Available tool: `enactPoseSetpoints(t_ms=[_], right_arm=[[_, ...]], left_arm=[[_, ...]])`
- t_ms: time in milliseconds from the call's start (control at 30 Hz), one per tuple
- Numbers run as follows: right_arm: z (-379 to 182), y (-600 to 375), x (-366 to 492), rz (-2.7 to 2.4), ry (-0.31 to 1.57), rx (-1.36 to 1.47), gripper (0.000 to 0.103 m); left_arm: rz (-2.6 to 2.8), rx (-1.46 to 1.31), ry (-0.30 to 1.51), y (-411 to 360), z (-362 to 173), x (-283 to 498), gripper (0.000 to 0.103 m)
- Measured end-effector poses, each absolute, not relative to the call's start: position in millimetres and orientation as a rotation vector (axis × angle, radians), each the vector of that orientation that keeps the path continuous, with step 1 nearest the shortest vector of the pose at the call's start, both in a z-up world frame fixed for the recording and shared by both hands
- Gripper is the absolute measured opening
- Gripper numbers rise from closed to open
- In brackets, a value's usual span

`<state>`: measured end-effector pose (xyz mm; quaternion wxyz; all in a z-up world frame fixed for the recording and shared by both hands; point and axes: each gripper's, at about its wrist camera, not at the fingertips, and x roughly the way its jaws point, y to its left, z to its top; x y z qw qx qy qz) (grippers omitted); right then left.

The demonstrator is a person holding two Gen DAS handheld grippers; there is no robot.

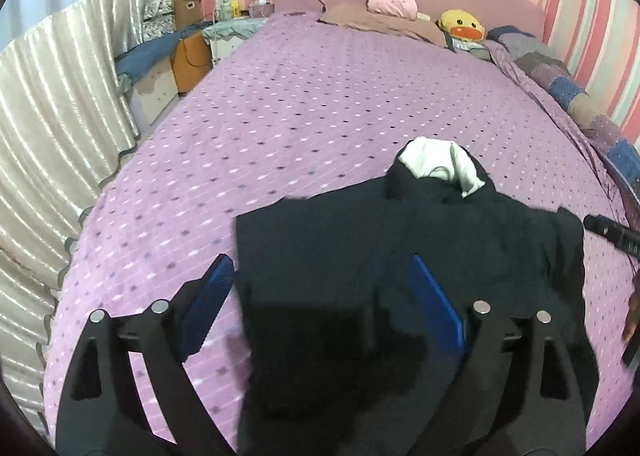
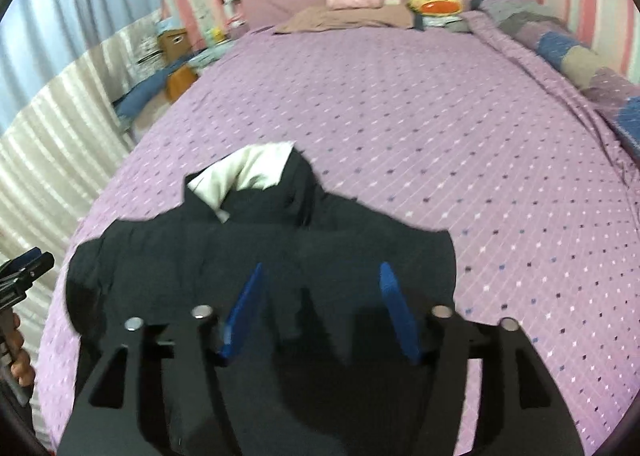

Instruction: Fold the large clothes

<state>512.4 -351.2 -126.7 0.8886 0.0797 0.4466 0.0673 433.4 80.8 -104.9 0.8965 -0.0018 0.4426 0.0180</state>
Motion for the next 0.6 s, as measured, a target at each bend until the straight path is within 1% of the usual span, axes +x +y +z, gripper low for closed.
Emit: enactPoseSetpoints(t_ms=[100, 167, 233, 433, 500, 600], right_arm=[[-140, -332, 531, 0.107, 0.918, 0.111, 0.067], [-148, -322, 544, 0.067, 0.899, 0.06, 0.079], [-155, -317, 555, 0.044, 0.878, 0.033, 0.082], [-178, -304, 584, -0.006, 0.863, -0.038, 0.082], [-190, -305, 587, -0.021, 0.87, -0.045, 0.084], [-217, -312, 586, -0.039, 0.878, -0.05, 0.09]], left_arm=[[0.028, 0.028, 0.956, 51, -120, 471, 0.089], [0.042, 0.063, 0.962, 38, -131, 493, 0.089], [0.062, 0.113, 0.973, 30, -144, 516, 0.089], [0.128, 0.188, 0.947, 23, -170, 560, 0.089], [0.166, 0.222, 0.924, 28, -182, 560, 0.089], [0.189, 0.212, 0.932, 43, -208, 556, 0.09]])
